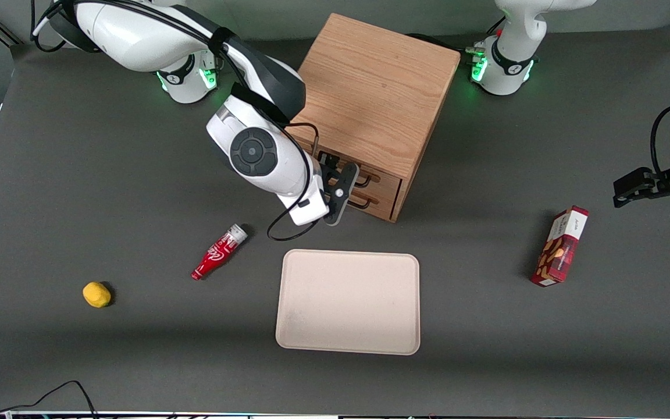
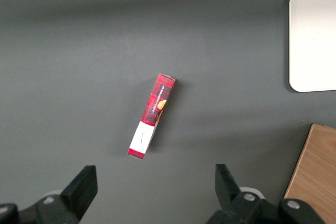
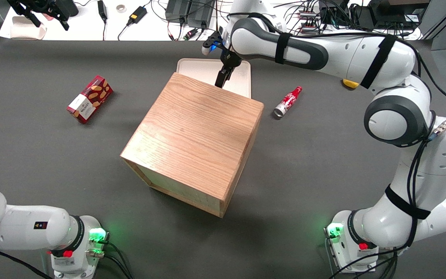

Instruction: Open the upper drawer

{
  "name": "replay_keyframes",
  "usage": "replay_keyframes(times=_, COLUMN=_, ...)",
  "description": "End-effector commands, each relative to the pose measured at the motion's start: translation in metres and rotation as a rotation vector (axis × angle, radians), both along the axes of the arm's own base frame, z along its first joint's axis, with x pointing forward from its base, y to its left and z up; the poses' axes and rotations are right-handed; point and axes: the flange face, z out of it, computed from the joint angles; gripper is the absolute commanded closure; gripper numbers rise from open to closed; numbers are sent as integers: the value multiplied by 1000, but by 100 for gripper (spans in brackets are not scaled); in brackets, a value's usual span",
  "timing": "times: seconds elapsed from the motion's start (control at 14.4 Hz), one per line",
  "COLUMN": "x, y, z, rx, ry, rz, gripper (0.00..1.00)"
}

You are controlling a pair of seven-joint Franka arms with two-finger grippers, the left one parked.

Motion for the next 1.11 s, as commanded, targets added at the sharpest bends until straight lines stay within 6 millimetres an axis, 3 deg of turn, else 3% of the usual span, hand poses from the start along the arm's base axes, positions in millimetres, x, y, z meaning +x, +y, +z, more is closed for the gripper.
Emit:
replay_keyframes(times=0.0, x=10, y=-3, z=-10, rx=-24, ry=-54, rz=31, gripper=0)
replay_keyframes(times=0.35, x=25, y=-9, z=-24, rx=-52, ry=-125, rz=34, gripper=0)
replay_keyframes(times=0.62, x=43, y=-16, z=-24, rx=-62, ry=-186, rz=25, gripper=0)
replay_keyframes(times=1.04, x=90, y=-57, z=-22, rx=-75, ry=-266, rz=19, gripper=0)
